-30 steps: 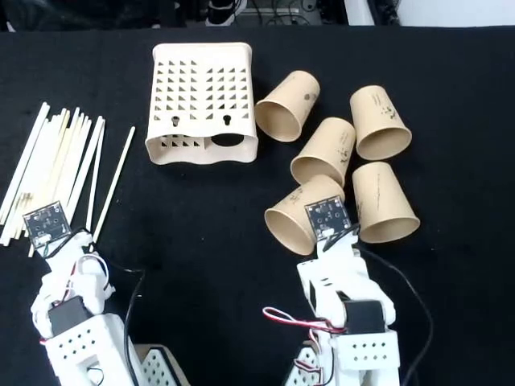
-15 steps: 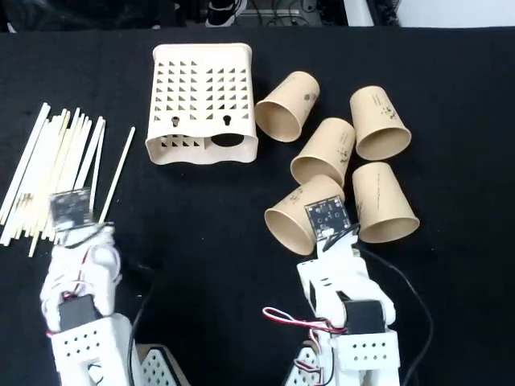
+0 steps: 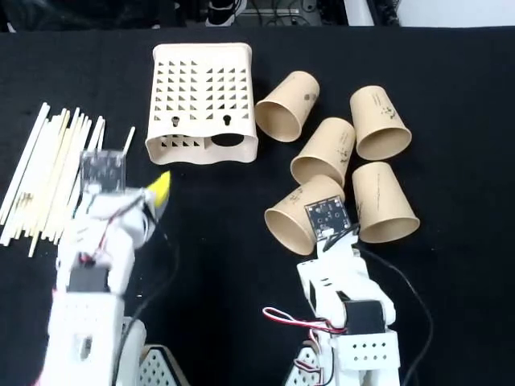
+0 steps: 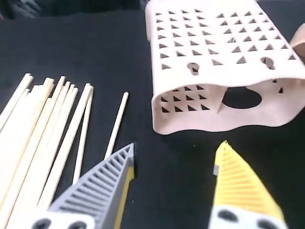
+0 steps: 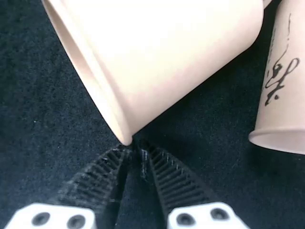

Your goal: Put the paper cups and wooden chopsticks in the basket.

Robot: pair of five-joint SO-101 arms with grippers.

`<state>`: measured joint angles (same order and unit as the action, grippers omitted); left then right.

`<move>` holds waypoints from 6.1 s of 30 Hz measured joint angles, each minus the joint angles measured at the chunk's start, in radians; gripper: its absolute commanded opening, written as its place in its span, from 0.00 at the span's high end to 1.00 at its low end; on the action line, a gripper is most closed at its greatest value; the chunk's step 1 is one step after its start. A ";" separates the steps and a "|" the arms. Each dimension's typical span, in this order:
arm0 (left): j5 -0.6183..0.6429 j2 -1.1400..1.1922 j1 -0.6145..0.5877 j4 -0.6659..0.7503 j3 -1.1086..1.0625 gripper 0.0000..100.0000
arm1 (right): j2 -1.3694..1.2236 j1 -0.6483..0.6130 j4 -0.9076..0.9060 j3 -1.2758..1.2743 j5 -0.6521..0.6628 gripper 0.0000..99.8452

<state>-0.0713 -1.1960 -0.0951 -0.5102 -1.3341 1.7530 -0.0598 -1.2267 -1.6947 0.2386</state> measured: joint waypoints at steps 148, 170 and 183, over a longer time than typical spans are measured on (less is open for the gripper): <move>0.302 -0.361 -0.221 -0.218 0.476 0.97 | -0.973 -0.072 -0.370 1.826 -0.006 0.99; 0.295 -0.018 0.133 0.130 0.184 0.97 | -1.993 -0.241 -0.512 2.634 -0.077 0.99; 0.292 -0.018 0.199 -0.038 0.204 0.97 | -1.999 -0.245 -0.512 2.504 -0.097 0.99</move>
<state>0.2202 -1.2144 0.1043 -0.5485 -1.1301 -0.2463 -0.3053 -1.7392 0.8094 0.1419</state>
